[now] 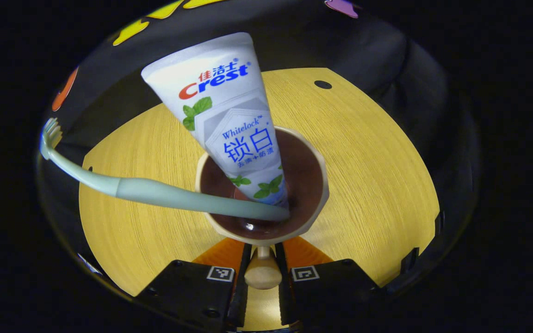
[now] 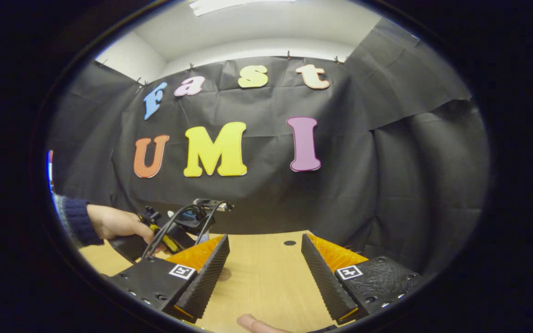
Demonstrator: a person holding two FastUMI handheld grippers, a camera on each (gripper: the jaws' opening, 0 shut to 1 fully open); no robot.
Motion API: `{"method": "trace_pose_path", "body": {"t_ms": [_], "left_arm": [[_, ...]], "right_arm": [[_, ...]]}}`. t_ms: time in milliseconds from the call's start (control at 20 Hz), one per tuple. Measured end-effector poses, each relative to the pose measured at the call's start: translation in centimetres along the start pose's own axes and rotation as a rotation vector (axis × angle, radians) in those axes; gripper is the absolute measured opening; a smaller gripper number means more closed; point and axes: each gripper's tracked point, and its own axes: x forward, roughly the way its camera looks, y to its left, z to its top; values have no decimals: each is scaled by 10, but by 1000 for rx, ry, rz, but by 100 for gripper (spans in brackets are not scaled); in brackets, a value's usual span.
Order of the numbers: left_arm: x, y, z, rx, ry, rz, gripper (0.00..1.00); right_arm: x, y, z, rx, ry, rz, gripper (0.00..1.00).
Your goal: Put the toothbrush and toothpaste on the desktop into the cup, then pick up the cup and place it on the coaster on the desktop.
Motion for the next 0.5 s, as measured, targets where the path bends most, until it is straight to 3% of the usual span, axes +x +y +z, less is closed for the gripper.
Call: {"method": "trace_pose_path", "body": {"t_ms": [250, 500], "left_arm": [[-24, 8, 16, -26, -27, 24, 31], [-108, 25, 45, -37, -125, 40, 32]], "right_arm": [[3, -6, -1, 11, 5, -14, 95], [3, -3, -2, 2, 8, -8, 95]]}}
